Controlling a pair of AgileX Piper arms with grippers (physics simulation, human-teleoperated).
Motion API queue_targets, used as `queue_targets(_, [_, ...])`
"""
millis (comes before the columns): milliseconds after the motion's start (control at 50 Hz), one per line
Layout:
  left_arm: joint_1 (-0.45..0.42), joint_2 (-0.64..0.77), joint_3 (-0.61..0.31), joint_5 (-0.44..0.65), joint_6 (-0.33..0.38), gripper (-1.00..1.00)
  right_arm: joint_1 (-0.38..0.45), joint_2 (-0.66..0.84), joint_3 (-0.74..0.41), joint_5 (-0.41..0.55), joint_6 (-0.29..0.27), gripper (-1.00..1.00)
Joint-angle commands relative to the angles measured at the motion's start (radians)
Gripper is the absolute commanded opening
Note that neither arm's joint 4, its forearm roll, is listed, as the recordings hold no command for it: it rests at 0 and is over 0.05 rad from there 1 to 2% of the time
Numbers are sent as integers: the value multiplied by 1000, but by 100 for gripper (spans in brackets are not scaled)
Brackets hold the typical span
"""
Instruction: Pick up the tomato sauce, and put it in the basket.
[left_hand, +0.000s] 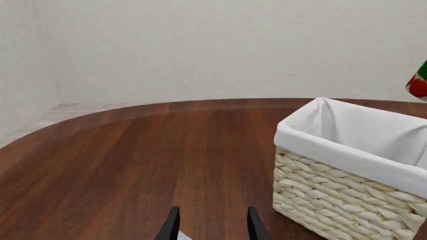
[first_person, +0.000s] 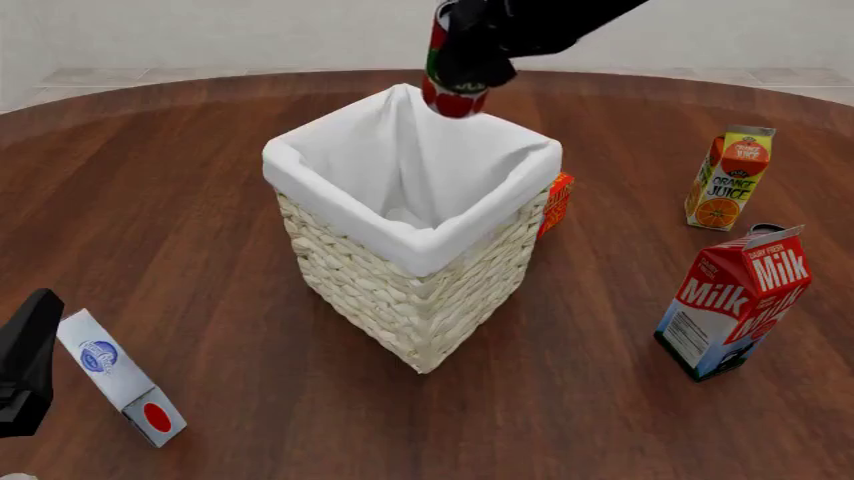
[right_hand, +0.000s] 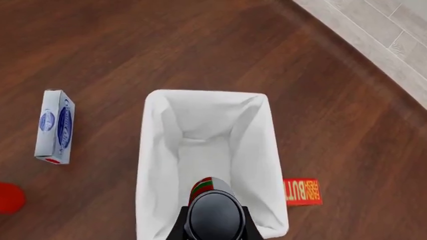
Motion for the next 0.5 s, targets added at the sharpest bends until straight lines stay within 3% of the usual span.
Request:
queue_targets(20, [0, 0, 0, 0, 0, 100, -6, 56, -28, -22, 17, -100])
queue_targets(500, [0, 0, 0, 0, 0, 100, -3, 177, -96, -47, 23, -100])
